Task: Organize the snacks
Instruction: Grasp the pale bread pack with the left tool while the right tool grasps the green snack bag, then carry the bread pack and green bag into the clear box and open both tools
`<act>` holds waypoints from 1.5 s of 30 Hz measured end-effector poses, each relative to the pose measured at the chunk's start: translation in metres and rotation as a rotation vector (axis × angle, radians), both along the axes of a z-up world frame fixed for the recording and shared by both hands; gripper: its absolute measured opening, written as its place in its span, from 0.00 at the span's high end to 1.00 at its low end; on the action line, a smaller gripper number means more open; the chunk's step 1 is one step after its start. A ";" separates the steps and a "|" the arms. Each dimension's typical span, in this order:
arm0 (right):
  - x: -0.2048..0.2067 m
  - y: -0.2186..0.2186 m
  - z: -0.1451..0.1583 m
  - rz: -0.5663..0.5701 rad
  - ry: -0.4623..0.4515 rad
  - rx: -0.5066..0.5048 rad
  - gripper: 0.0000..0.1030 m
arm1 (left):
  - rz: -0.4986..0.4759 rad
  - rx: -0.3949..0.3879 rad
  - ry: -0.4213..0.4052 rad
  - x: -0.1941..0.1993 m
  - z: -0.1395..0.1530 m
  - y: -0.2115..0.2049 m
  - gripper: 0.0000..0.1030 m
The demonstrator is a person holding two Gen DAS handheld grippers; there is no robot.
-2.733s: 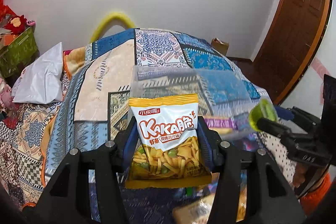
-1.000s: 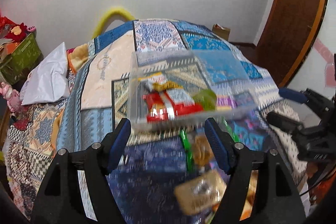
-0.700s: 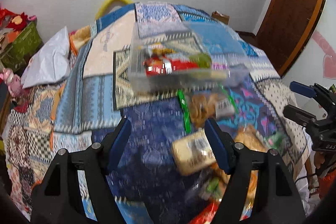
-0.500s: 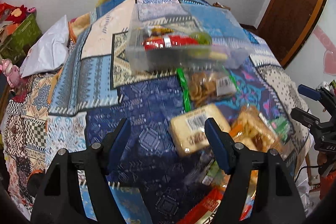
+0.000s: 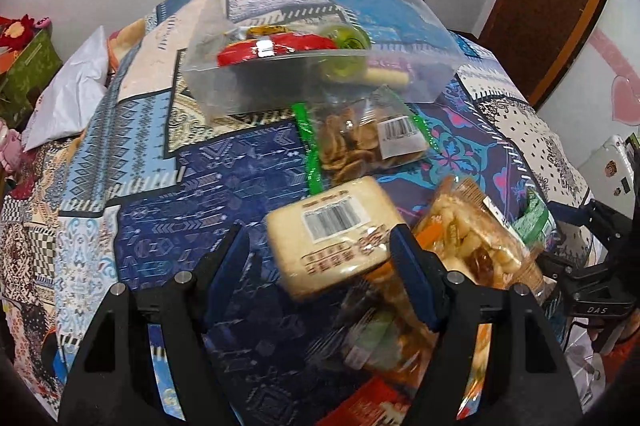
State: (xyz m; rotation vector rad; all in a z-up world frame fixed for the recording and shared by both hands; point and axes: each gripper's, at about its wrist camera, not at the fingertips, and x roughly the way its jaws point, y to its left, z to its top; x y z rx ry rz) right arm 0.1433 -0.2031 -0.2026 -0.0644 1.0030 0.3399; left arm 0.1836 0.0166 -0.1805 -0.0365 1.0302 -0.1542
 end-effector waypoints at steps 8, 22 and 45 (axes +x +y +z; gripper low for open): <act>-0.002 0.001 0.001 0.016 -0.036 0.013 0.41 | 0.024 -0.038 0.027 0.013 -0.012 -0.010 0.20; 0.003 -0.006 0.008 -0.006 -0.038 0.117 0.59 | 0.089 -0.135 0.129 0.045 -0.031 -0.005 0.09; 0.041 -0.002 0.066 -0.028 -0.193 0.190 0.61 | 0.127 -0.081 -0.046 0.034 0.028 0.031 0.12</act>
